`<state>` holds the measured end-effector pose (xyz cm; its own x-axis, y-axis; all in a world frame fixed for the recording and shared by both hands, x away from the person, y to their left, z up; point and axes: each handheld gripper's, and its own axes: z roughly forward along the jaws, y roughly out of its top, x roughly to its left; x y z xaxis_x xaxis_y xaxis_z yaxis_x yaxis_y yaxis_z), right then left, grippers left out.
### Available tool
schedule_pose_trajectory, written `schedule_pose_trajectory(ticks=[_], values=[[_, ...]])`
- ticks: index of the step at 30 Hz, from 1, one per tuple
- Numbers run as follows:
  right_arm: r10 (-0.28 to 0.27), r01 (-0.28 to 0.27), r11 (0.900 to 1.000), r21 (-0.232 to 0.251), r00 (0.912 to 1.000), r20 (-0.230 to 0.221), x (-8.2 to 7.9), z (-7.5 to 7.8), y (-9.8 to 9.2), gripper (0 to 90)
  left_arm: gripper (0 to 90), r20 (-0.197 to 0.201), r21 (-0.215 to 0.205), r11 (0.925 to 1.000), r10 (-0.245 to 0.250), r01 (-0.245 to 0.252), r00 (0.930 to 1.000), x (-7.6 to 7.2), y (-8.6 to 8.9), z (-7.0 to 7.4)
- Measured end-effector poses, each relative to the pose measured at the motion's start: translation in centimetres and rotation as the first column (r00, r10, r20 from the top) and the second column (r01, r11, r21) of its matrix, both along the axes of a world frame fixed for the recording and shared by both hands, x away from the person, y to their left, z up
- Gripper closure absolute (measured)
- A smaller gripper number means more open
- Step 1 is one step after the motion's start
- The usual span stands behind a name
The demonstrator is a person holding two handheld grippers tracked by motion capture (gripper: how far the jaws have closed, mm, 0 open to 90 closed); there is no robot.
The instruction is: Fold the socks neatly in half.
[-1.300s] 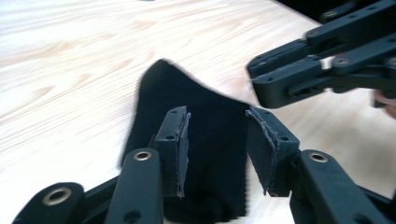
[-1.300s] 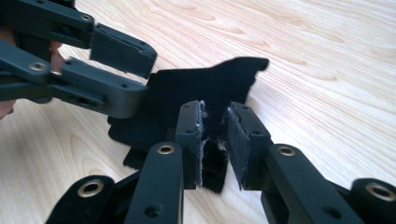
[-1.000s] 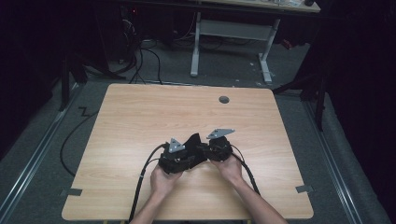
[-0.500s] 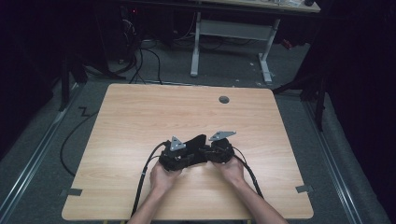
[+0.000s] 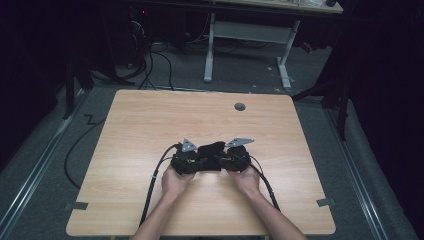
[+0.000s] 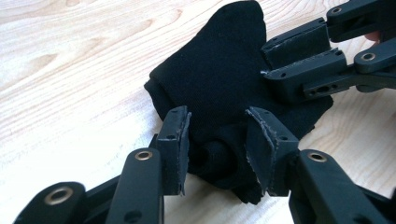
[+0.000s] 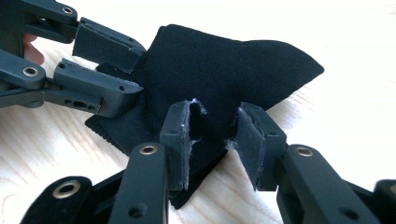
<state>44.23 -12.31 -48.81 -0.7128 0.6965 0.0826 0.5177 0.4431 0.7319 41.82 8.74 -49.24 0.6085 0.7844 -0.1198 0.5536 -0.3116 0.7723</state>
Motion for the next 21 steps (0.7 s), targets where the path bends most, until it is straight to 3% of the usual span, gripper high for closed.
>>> schedule_pose_trajectory(ticks=[11, 21], values=[[-0.041, 0.041, 0.999, -0.009, 0.9992, 0.007, 1.5, -0.1, 0.4, 63.6, 56.3, 0.009, -0.02, 0.9993, 0.031, -0.031, 0.9995, 1.4, 0.2, -0.1], [-0.048, 0.048, 0.998, 0.036, 0.9988, 0.004, 1.0, 0.6, -0.5, 58.8, 45.7, 0.029, -0.051, 0.9984, 0.028, -0.026, 0.9992, 0.7, 0.7, 0.9]])
